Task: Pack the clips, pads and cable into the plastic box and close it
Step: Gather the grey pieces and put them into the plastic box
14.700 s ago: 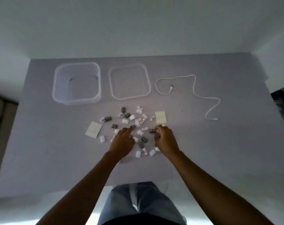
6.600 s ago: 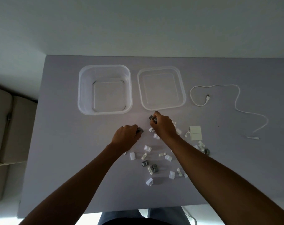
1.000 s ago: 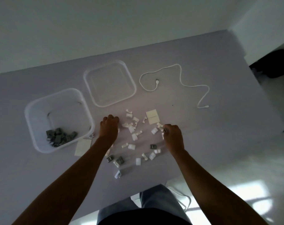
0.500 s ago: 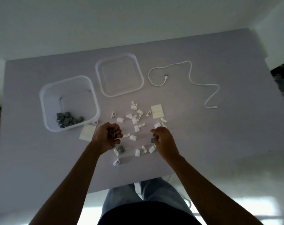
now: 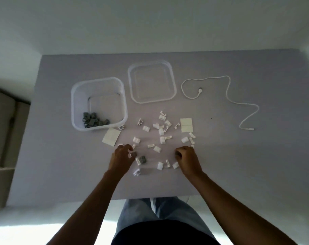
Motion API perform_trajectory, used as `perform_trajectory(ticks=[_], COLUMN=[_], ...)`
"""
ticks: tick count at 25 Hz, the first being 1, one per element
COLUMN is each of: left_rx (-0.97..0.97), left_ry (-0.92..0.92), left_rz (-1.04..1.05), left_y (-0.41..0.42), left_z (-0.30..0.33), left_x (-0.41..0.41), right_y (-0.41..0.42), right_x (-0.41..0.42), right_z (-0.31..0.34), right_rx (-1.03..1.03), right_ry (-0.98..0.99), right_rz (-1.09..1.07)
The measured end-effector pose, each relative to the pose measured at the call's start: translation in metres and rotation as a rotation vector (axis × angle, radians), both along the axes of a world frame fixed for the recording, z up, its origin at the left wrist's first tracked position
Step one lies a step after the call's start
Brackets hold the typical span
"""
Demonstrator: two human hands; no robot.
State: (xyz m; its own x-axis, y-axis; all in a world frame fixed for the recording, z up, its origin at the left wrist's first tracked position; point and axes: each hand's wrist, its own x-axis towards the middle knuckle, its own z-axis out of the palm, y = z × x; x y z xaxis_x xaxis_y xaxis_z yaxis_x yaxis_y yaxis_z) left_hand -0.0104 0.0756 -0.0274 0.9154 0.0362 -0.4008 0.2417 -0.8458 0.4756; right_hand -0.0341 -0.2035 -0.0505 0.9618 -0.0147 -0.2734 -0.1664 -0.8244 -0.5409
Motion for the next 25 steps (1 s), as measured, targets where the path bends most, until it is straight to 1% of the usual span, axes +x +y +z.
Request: perform_trajectory(ticks=[3, 5, 6, 7, 8, 10, 11, 12, 13, 15, 17, 19, 21, 22, 25], left_rx=[0.036, 0.003, -0.045, -0.103, -0.16, -0.304, -0.427, -0.573, -0.705, -0.897, -1.039, -1.093, -1.025, -0.968, -0.751], left_ry=[-0.043, -0.033, -0.016, 0.013, 0.068, 0.197, 0.258, 0.312, 0.351, 0.405, 0.438, 0.441, 0.413, 0.38, 0.179], left_rz=[-0.073, -0.028, 0.035, 0.123, 0.222, 0.412, 0.509, 0.594, 0.658, 0.733, 0.759, 0.772, 0.765, 0.749, 0.667], left_y=[-0.005, -0.007, -0.007, -0.006, -0.004, 0.003, 0.006, 0.008, 0.011, 0.016, 0.023, 0.029, 0.036, 0.04, 0.058], left_z=[-0.004, -0.004, -0.002, -0.002, -0.002, 0.0, 0.0, 0.003, 0.007, 0.018, 0.027, 0.034, 0.039, 0.041, 0.048], left_x=[-0.004, -0.003, -0.001, 0.001, 0.004, 0.009, 0.01, 0.01, 0.01, 0.01, 0.012, 0.014, 0.017, 0.021, 0.038], right_y=[-0.001, 0.002, 0.005, 0.01, 0.017, 0.034, 0.042, 0.049, 0.054, 0.064, 0.074, 0.081, 0.09, 0.095, 0.11], right_x=[0.002, 0.006, 0.008, 0.01, 0.012, 0.015, 0.015, 0.014, 0.012, 0.009, 0.006, 0.006, 0.008, 0.01, 0.016], right_z=[-0.002, 0.003, 0.007, 0.012, 0.018, 0.029, 0.034, 0.037, 0.04, 0.042, 0.044, 0.044, 0.042, 0.04, 0.028], right_rx=[0.015, 0.059, 0.122, 0.222, 0.364, 0.776, 0.983, 1.14, 1.247, 1.356, 1.332, 1.196, 1.045, 0.941, 0.471], right_ry=[0.041, -0.001, -0.019, -0.008, 0.055, 0.336, 0.482, 0.582, 0.644, 0.698, 0.725, 0.752, 0.729, 0.667, 0.377], right_rz=[-0.016, -0.013, -0.034, -0.091, -0.201, -0.513, -0.633, -0.705, -0.748, -0.785, -0.782, -0.717, -0.605, -0.514, -0.167])
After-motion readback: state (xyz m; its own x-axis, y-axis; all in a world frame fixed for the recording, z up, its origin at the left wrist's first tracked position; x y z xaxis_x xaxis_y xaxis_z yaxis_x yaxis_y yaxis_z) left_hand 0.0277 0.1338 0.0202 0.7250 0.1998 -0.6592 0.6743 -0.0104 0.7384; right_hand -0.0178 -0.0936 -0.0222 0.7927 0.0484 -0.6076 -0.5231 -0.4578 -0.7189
